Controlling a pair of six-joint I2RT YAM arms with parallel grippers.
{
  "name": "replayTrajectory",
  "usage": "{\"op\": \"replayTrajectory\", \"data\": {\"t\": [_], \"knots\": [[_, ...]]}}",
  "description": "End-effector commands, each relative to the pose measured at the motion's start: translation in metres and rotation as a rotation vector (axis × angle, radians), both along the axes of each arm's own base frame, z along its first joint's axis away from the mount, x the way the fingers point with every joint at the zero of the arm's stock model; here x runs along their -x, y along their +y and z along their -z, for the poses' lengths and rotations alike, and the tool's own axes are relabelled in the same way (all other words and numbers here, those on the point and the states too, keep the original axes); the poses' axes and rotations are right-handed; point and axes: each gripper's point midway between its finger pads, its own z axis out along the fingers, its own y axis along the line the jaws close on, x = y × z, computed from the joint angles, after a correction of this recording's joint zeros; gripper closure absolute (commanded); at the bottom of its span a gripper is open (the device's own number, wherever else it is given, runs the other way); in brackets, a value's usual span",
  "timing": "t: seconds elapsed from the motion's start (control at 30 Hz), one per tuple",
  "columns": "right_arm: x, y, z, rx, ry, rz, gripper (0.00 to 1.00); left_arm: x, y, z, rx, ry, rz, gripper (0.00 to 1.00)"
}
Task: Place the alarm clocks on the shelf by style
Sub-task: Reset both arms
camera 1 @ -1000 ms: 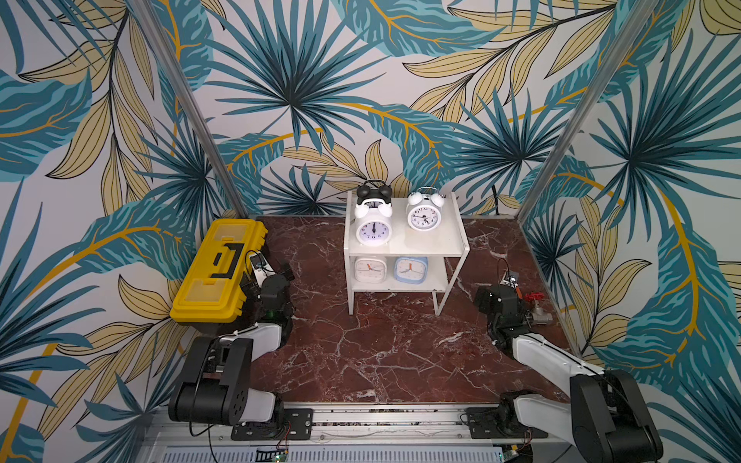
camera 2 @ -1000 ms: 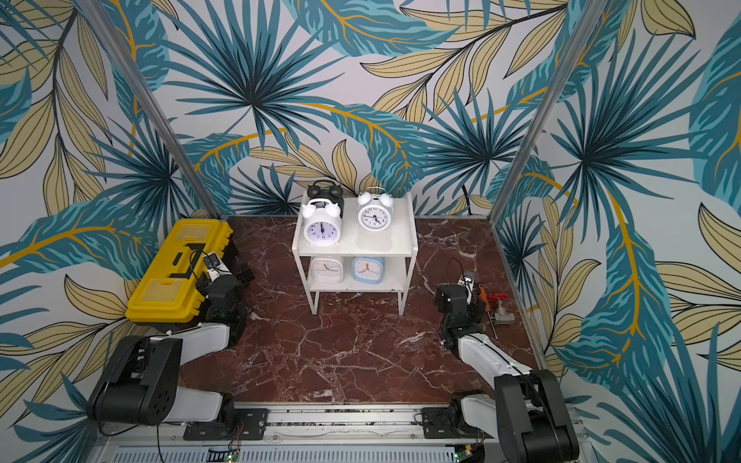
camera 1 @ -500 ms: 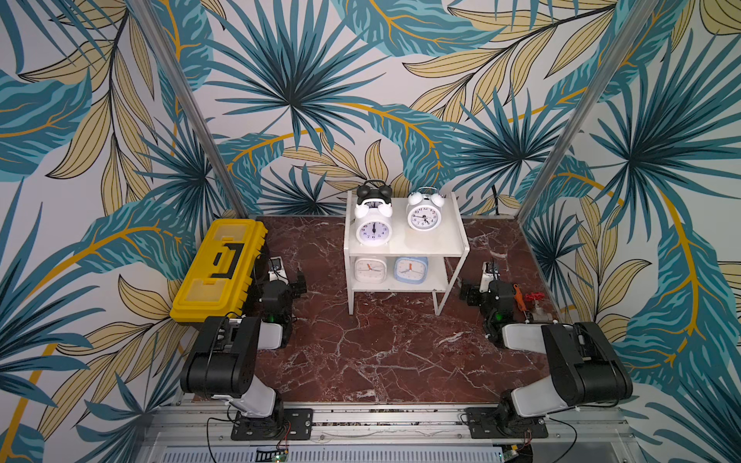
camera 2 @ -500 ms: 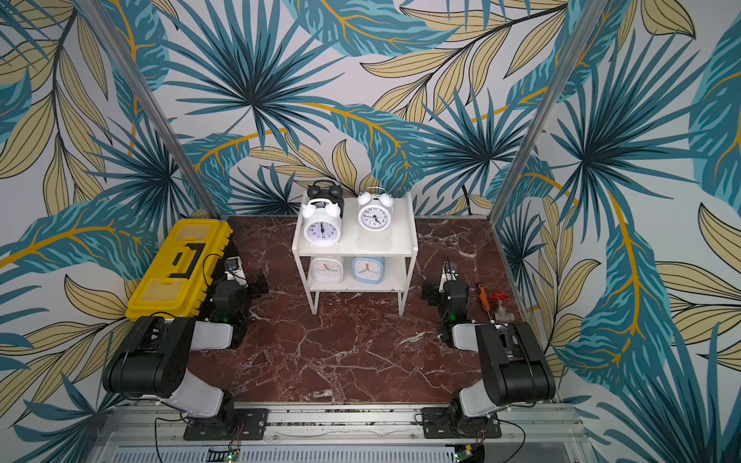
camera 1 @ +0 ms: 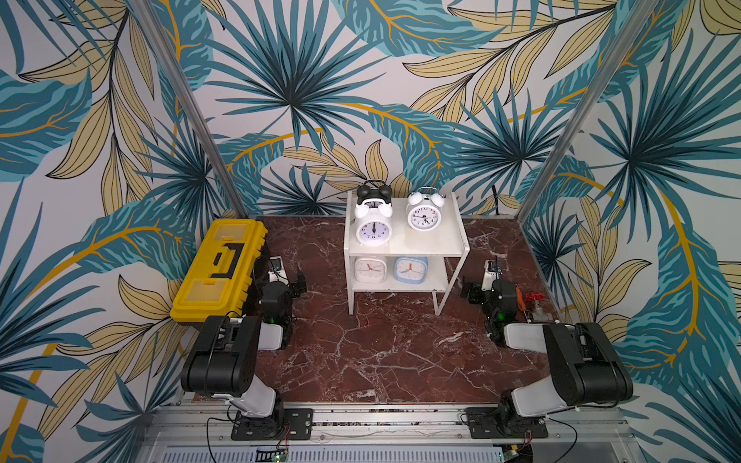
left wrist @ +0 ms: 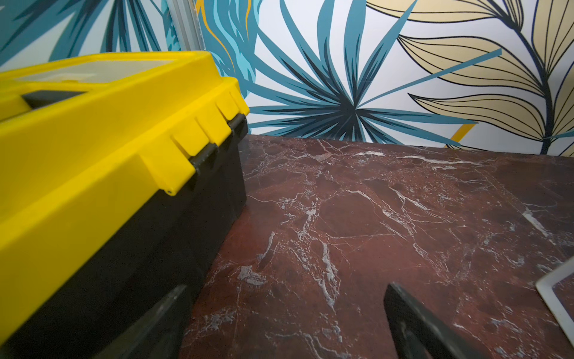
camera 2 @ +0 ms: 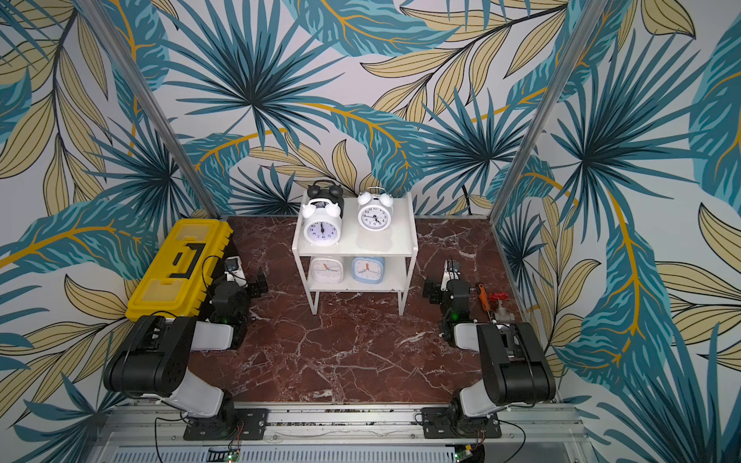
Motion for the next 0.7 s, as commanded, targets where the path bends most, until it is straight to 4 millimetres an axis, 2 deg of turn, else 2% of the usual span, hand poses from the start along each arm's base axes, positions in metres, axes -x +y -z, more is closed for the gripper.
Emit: {"op": "replayTrajectory", "data": {"t": [0.0,0.67], "knots": [[-0.0048,0.0020,-0.0128,-0.009,-0.041,-0.008,0.00,0.0051,0.0004,0.0044,-0.012,0.002,-0.004,0.00],[-0.0053,0.0028,-0.0131,-0.009,-0.040,-0.011,0.00,0.0051,0.0005,0.0045,-0.013,0.003,-0.004,0.00]]}}
